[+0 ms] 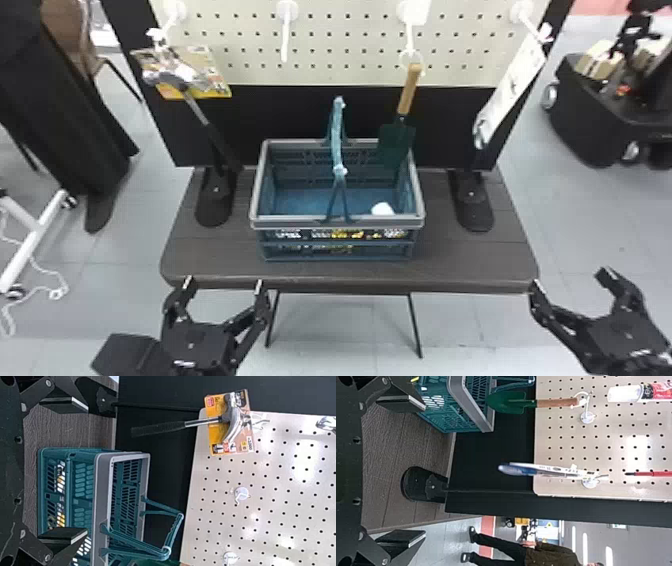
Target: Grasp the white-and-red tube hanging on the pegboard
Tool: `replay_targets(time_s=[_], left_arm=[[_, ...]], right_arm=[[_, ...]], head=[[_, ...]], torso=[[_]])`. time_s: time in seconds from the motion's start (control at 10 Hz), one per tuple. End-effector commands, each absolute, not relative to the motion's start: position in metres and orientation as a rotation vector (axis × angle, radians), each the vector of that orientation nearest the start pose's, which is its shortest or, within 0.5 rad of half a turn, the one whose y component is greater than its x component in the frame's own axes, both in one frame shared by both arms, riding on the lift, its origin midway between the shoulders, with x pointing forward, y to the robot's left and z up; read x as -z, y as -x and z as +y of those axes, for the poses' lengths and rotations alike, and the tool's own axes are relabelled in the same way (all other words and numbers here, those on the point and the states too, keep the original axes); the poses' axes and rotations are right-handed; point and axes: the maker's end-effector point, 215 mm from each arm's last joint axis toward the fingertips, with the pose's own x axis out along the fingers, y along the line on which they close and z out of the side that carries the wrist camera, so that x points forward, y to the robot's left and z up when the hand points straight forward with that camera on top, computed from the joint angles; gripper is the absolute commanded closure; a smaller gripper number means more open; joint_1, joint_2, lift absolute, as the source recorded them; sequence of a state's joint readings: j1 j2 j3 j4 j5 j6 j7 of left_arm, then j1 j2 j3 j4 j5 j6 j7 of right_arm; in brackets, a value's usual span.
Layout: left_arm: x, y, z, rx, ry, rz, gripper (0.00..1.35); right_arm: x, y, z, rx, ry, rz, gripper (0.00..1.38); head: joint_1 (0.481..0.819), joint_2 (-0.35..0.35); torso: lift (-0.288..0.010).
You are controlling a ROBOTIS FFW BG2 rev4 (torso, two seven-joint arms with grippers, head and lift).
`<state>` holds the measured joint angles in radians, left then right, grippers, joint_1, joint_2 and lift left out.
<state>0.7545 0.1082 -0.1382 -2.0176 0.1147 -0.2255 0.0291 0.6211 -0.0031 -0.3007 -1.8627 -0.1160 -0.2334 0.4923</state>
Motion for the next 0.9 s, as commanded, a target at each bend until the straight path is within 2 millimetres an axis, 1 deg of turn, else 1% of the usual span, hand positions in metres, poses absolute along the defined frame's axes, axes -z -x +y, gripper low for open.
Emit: replay_targets(time_s=[0.0,0.3,0.5,0.6,0.8], left_arm=[[0.392,-0.348,0.174,0.114,0.118,0.104,0.21],[0.39,-0.349,0.174,0.115,0.117,0.099,0.21],[0.392,-0.348,0.174,0.114,0.118,0.104,0.21],[0.392,-0.348,0.174,0.114,0.116,0.104,0.21],[0.393,-0.347,0.176,0.111,0.114,0.106,0.21]], right_arm=[[0.406,-0.369,-0.295,-0.208,0.032,0.088,0.18],[0.407,-0.369,-0.296,-0.206,0.029,0.092,0.18],[0.404,-0.371,-0.296,-0.208,0.027,0.095,0.17],[0.4,-0.374,-0.294,-0.212,0.018,0.102,0.18],[0.378,-0.385,-0.289,-0.225,0.027,0.084,0.18]], head=[[0.819,0.008],[0.819,0.008],[0.819,0.008],[0.819,0.008],[0.819,0.008]], torso=[[-0.1],[-0.1],[-0.1],[-0.1],[-0.1]])
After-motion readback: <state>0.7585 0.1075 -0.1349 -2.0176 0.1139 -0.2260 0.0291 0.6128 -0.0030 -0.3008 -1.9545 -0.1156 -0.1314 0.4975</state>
